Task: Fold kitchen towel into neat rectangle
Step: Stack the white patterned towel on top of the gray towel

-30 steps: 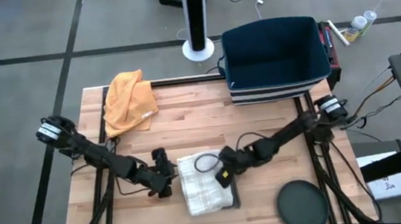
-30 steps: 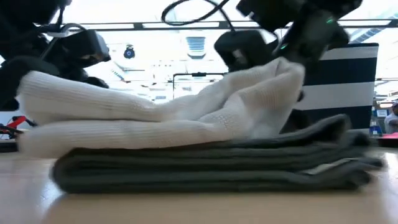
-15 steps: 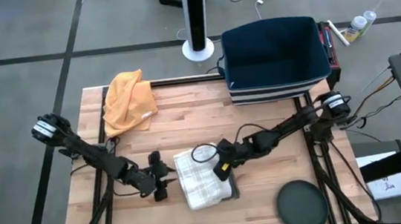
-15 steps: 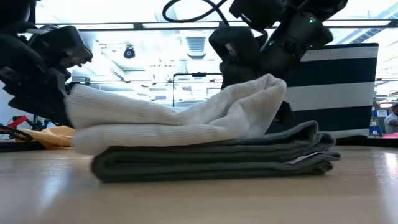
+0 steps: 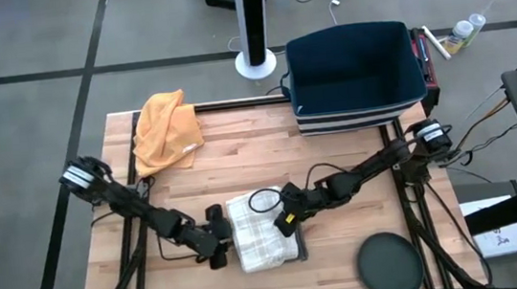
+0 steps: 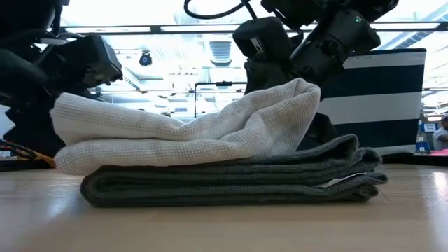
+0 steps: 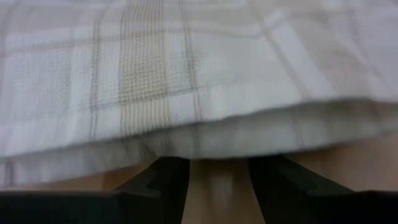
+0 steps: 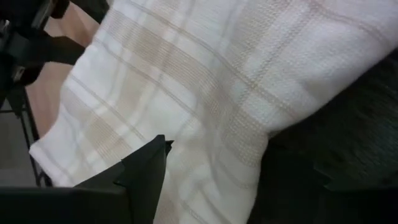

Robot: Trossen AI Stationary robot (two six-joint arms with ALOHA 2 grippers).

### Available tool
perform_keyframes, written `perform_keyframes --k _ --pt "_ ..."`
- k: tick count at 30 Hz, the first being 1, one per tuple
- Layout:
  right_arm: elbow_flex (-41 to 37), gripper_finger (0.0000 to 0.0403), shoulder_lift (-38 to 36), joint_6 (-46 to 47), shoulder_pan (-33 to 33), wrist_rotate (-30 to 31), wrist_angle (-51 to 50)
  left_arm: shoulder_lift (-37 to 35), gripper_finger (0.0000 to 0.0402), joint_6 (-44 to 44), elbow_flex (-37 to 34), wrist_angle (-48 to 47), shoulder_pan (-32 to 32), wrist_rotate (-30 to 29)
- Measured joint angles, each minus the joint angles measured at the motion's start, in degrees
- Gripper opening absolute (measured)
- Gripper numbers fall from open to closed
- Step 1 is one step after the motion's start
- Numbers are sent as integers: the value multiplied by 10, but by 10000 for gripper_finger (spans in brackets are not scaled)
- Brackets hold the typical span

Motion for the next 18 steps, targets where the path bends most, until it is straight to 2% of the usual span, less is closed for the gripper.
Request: perform_keyframes --k 6,12,15,18 --pt "11 150 0 -1 3 15 3 5 152 0 4 -1 18 0" --pt "11 20 0 -7 12 31 3 -10 152 1 2 -3 29 -15" --pt "11 17 -5 -5 18 34 2 -16 152 5 2 -11 29 -18" --pt "12 14 -33 5 32 62 3 -18 152 5 1 -11 29 -19"
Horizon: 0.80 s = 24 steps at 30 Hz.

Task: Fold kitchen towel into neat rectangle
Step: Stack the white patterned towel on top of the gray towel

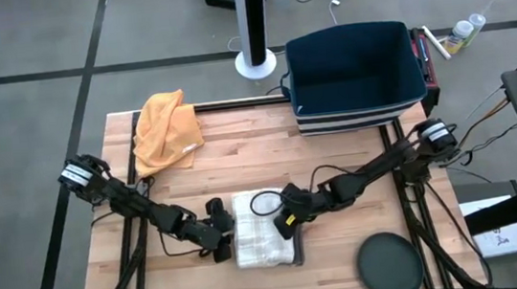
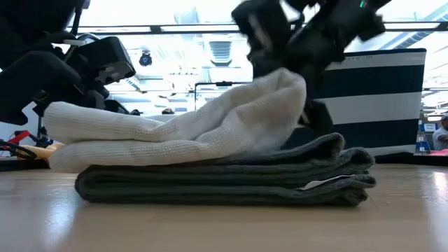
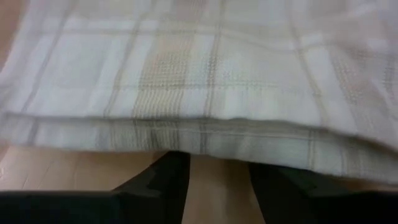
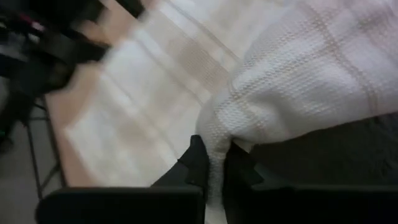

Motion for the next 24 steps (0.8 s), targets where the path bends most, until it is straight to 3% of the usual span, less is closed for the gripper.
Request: perform_keyframes --k 5,11,24 --pt "2 8 -39 37 29 57 -24 0 152 0 0 -1 0 -6" --pt "-1 9 -23 91 51 86 -73 0 152 5 3 0 0 -28" --pt "-3 9 -85 66 61 158 -78 0 152 0 3 3 0 -29"
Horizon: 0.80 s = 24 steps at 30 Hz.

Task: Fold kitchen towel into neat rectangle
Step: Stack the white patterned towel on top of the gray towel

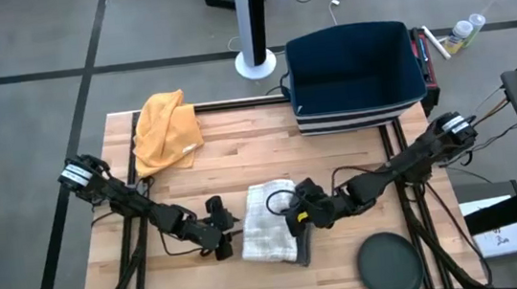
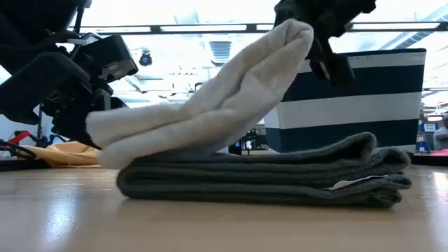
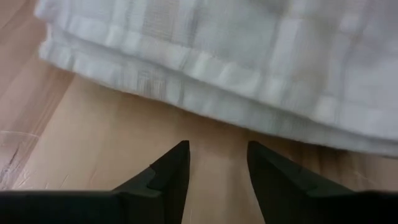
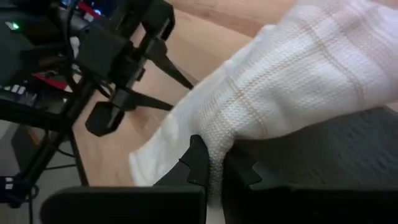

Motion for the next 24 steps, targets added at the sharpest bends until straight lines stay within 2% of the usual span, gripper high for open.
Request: perform_keyframes --k 6,9,16,19,24 --pt "-7 9 30 63 23 8 -54 0 152 0 0 -1 0 -5" --pt "-7 9 40 77 33 16 -48 0 152 0 0 -1 0 -6" --pt "-2 9 12 70 48 62 -62 0 152 -4 0 -1 1 -6" --pt "-2 9 7 117 65 88 -107 0 152 -11 0 -1 1 -6" --pt "-14 9 25 211 89 94 -154 0 152 -13 0 -2 1 -6"
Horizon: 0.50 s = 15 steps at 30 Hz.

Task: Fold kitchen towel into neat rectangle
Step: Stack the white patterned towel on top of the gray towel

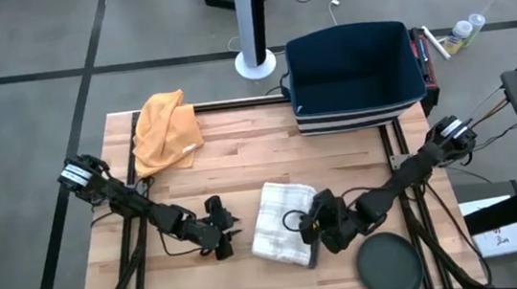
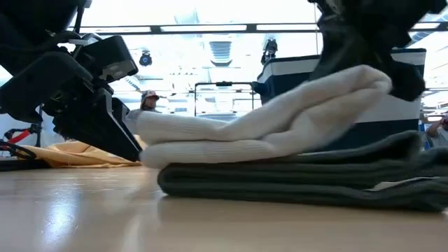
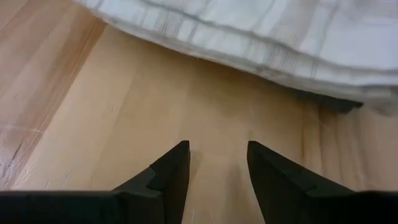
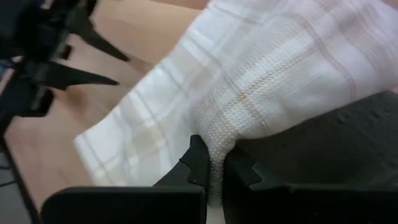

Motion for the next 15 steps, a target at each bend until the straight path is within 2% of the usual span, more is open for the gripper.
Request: perform_keyframes --k 4,7,15 --pt "-12 9 17 33 6 -18 -1 0 152 0 -1 1 2 0" --pt "-18 9 29 33 6 -60 -5 0 152 -3 -2 3 3 0" --pt "-18 13 74 -38 -21 -140 -1 0 152 -4 -2 2 4 0"
